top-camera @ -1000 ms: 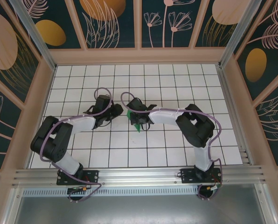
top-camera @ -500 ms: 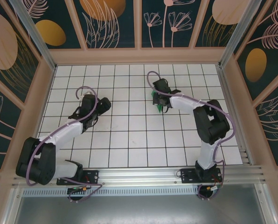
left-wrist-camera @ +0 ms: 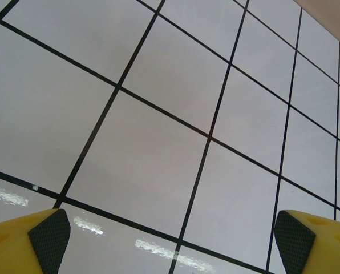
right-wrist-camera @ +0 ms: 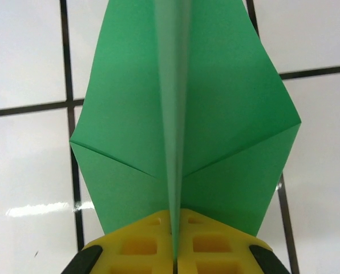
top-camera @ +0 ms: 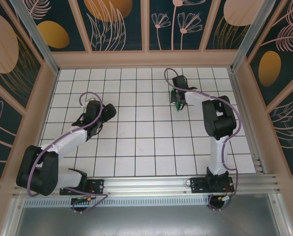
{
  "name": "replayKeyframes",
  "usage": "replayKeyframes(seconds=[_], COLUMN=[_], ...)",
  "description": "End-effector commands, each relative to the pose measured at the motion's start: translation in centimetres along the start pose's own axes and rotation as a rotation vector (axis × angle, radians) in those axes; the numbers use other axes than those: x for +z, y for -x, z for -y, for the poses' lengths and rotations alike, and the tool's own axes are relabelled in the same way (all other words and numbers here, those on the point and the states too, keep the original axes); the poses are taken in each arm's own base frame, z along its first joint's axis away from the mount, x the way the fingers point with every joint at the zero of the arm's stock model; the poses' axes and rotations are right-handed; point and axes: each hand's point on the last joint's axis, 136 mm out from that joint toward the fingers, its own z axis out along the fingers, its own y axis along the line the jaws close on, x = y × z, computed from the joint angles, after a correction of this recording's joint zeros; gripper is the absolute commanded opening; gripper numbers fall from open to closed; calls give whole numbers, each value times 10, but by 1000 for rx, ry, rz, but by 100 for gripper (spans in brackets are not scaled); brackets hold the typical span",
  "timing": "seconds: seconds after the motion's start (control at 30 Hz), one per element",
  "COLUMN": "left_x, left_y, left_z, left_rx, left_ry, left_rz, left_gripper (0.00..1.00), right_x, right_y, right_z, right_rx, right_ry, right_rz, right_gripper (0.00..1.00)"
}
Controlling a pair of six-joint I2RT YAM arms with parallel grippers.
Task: Fold a paper plane with a square sheet of paper (pick it up from the middle)
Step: Move the paper plane to the top-center of the table.
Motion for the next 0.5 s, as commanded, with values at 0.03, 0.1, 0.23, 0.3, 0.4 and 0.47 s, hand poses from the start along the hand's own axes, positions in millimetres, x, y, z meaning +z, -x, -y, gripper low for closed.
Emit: replayKeyframes(seconds=[0.03, 0.1, 0.23, 0.3, 0.4, 0.47], left_x=[3, 4, 6, 7, 7, 7], left_y=[-1, -2, -3, -4, -3, -3], left_z=[-1, -1, 0, 0, 1, 1], left_rx=[14, 17, 20, 22, 26, 29], left_ry=[7, 7, 7, 8, 10, 10], left_rz=[-17, -21, -30, -34, -35, -35], left_gripper=[95, 95, 95, 95, 96, 96], right_x=[8, 12, 20, 23, 27, 26], right_y=[7, 2, -10, -15, -18, -17], right_z=[2, -3, -11, -12, -13, -13], right_rx=[-37, -44, -59, -66, -68, -69], right_ry=[-18, 2, 24, 22, 14, 13], right_rz=[-8, -27, -62, -76, -86, -85], right_gripper=[11, 13, 17, 17, 17, 17])
